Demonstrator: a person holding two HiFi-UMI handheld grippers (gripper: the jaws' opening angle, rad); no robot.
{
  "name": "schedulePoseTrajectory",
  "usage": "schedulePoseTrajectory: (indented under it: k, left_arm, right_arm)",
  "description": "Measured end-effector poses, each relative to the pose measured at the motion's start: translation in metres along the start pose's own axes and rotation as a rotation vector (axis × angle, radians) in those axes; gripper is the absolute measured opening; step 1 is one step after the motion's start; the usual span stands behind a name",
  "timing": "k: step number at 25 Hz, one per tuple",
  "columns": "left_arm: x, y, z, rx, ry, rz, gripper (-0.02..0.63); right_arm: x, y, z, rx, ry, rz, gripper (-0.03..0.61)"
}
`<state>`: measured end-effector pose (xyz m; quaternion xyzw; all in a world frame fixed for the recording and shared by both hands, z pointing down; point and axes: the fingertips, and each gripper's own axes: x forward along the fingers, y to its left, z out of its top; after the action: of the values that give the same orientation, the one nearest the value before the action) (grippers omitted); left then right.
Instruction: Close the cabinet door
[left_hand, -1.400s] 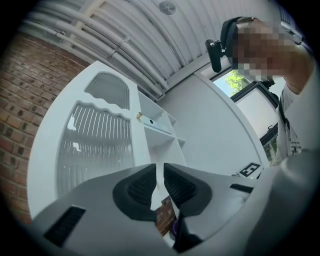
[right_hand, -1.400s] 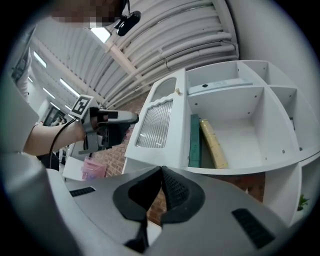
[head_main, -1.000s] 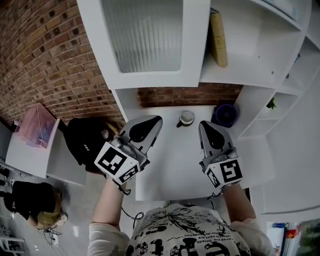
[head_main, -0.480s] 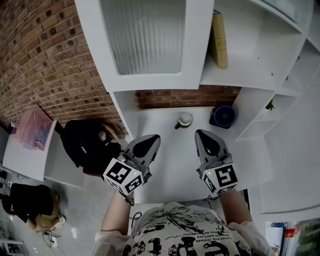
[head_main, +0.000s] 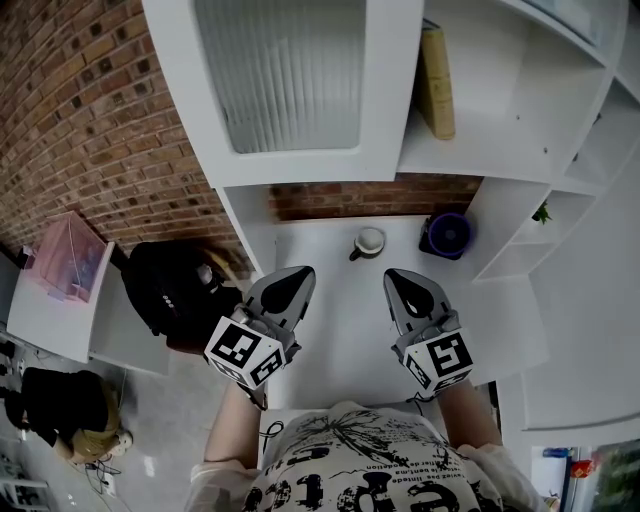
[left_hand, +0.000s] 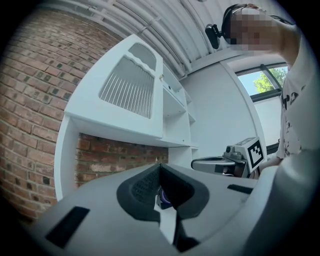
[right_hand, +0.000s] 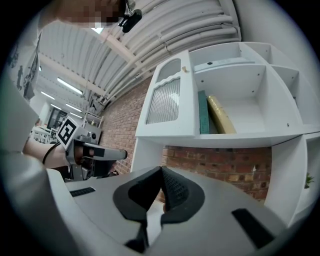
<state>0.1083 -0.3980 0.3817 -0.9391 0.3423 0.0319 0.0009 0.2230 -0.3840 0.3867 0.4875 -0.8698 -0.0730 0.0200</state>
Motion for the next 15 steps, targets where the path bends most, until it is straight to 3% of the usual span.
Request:
schedulePoseTrajectory:
  k: [8, 15]
  left_arm:
    - [0.004, -0.004, 0.001, 0.023, 0.011, 0.032, 0.014]
    - [0.002, -0.014, 0.005, 0.018, -0.035, 0.016, 0.014]
  right_arm:
    - [-0.004, -0.007, -0.005, 0.011, 0.006, 0.001, 0.014]
    - [-0.006, -0.009, -0.005, 0.017, -0.002, 0.019, 0.014]
